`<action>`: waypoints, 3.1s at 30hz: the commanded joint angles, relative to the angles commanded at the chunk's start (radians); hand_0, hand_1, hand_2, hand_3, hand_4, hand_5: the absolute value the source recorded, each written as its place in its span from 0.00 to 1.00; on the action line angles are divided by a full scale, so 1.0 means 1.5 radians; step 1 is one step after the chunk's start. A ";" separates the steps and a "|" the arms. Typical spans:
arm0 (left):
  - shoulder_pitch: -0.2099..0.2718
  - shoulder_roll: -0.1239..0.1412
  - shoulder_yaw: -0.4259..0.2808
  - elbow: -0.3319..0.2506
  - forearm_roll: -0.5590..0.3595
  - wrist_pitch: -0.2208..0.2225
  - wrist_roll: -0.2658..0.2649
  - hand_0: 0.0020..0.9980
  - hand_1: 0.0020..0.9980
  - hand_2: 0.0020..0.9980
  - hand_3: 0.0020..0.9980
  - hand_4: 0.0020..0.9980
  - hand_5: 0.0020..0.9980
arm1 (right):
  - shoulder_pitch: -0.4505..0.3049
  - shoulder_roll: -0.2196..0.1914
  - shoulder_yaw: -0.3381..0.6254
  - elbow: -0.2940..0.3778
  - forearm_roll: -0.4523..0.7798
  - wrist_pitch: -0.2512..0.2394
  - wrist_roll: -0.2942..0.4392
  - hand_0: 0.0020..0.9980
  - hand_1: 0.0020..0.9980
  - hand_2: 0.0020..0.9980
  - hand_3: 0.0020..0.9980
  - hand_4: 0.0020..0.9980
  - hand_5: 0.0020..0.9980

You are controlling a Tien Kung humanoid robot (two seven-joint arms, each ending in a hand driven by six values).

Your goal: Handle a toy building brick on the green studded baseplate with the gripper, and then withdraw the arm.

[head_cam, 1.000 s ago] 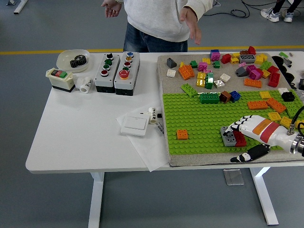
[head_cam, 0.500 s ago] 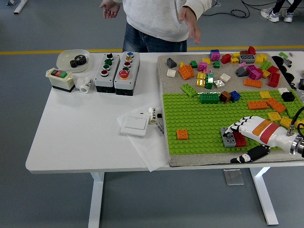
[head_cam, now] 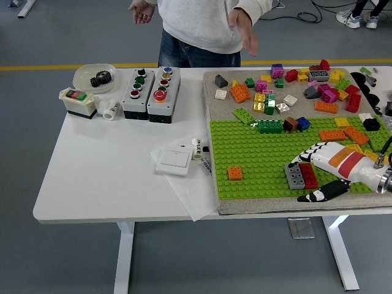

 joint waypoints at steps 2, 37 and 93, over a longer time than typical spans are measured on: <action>0.000 0.000 0.001 0.000 -0.001 0.000 0.000 0.74 0.74 0.75 0.60 0.67 0.60 | 0.000 -0.001 0.005 0.001 0.004 0.001 0.000 0.75 0.70 0.73 0.73 0.98 0.67; -0.002 0.000 0.001 0.001 -0.002 0.000 -0.003 0.74 0.74 0.74 0.60 0.67 0.60 | -0.041 0.029 0.172 0.039 0.853 0.164 -0.281 0.82 0.77 0.79 0.79 1.00 0.69; 0.006 -0.008 -0.002 0.005 -0.004 0.002 -0.013 0.74 0.75 0.74 0.60 0.67 0.61 | -0.067 0.070 0.280 0.011 1.125 0.205 -0.359 0.92 0.85 0.86 0.87 1.00 1.00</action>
